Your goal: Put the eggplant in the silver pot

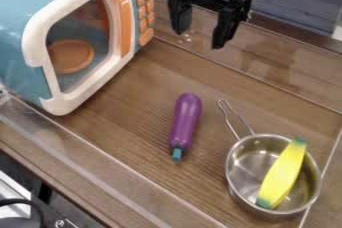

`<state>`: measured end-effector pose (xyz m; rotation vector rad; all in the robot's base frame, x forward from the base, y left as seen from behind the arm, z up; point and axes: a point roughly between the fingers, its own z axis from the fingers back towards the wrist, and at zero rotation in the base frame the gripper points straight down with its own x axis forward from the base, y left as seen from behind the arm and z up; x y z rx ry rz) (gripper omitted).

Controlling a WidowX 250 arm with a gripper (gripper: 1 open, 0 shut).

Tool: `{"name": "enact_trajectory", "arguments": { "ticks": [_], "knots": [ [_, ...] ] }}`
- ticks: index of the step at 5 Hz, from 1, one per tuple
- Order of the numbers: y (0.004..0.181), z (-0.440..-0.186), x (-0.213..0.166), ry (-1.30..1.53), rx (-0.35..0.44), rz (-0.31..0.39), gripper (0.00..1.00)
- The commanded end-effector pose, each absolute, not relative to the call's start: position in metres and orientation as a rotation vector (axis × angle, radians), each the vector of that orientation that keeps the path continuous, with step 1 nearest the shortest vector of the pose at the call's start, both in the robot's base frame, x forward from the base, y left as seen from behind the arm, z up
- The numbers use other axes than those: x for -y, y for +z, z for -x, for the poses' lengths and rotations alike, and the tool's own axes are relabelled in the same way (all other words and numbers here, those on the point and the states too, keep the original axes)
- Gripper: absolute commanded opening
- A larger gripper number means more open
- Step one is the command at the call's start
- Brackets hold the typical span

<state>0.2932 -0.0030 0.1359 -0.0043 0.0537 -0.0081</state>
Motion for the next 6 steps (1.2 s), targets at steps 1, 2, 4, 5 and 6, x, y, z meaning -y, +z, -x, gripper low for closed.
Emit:
{"name": "enact_trajectory", "arguments": {
  "ticks": [1, 2, 4, 5, 6],
  "knots": [
    [0.101, -0.283, 0.001, 0.022, -0.126, 0.019, 1.00],
    [0.070, -0.264, -0.001, 0.046, -0.132, 0.034, 1.00],
    [0.033, -0.246, -0.001, 0.038, -0.108, 0.034, 0.00],
    [0.034, -0.241, -0.006, 0.020, -0.087, 0.043, 0.00],
    [0.047, -0.236, 0.000, -0.006, -0.074, 0.054, 0.00]
  ]
}}
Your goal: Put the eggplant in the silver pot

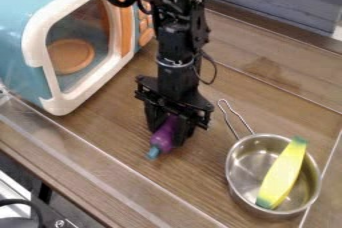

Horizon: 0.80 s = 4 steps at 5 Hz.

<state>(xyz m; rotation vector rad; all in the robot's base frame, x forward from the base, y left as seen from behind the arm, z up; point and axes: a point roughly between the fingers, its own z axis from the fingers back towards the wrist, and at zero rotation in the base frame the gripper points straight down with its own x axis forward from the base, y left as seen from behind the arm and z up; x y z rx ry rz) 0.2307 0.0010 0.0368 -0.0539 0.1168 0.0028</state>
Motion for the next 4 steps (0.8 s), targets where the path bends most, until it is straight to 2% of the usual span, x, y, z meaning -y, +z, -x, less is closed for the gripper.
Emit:
{"name": "enact_trajectory", "arguments": {
  "ticks": [1, 4],
  "knots": [
    [0.062, -0.231, 0.006, -0.026, -0.064, 0.065, 0.00],
    [0.045, -0.256, 0.030, 0.030, -0.038, 0.068, 0.00]
  ]
}}
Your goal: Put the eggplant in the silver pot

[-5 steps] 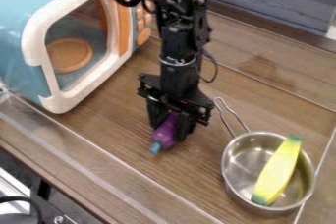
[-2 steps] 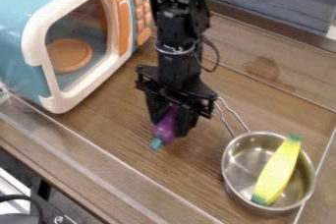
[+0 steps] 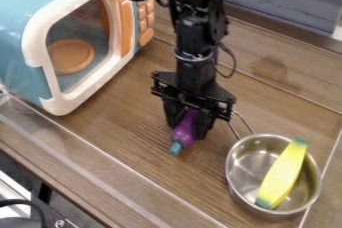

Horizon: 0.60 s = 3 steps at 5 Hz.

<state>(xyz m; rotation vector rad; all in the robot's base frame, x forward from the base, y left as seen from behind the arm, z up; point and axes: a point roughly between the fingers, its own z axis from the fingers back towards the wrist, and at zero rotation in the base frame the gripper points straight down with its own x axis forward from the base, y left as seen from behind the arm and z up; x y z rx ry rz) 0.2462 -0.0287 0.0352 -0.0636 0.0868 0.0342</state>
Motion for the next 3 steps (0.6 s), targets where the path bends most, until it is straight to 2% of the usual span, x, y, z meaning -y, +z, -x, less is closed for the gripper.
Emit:
{"name": "enact_trajectory", "arguments": {
  "ticks": [1, 2, 3],
  "knots": [
    [0.040, -0.260, 0.039, -0.003, -0.028, 0.065, 0.00],
    [0.032, -0.264, 0.027, 0.000, -0.019, 0.070, 1.00],
    [0.027, -0.265, 0.013, 0.007, -0.013, 0.078, 0.00]
  ]
}}
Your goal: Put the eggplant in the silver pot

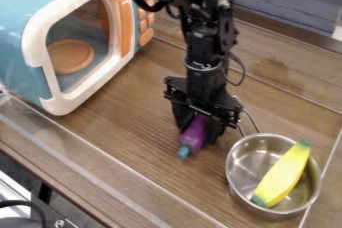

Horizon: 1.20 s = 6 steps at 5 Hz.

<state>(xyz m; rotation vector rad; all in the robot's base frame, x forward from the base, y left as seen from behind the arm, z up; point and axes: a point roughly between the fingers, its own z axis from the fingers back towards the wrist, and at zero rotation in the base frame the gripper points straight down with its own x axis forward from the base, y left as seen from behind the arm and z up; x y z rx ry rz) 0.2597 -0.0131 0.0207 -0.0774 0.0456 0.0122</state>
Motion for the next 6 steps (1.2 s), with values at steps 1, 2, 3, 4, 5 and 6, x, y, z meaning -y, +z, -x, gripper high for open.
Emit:
{"name": "enact_trajectory", "arguments": {
  "ticks": [1, 2, 3, 4, 5, 6],
  "knots": [
    [0.026, -0.267, 0.001, 0.024, -0.013, 0.085, 0.00],
    [0.024, -0.268, 0.009, 0.043, -0.010, 0.089, 0.00],
    [0.024, -0.270, 0.019, 0.057, -0.009, 0.090, 0.00],
    [0.030, -0.264, 0.011, 0.034, -0.009, 0.091, 0.00],
    [0.036, -0.258, 0.004, 0.013, -0.010, 0.091, 0.00],
    [0.032, -0.257, 0.003, 0.014, -0.005, 0.094, 1.00]
  ]
}}
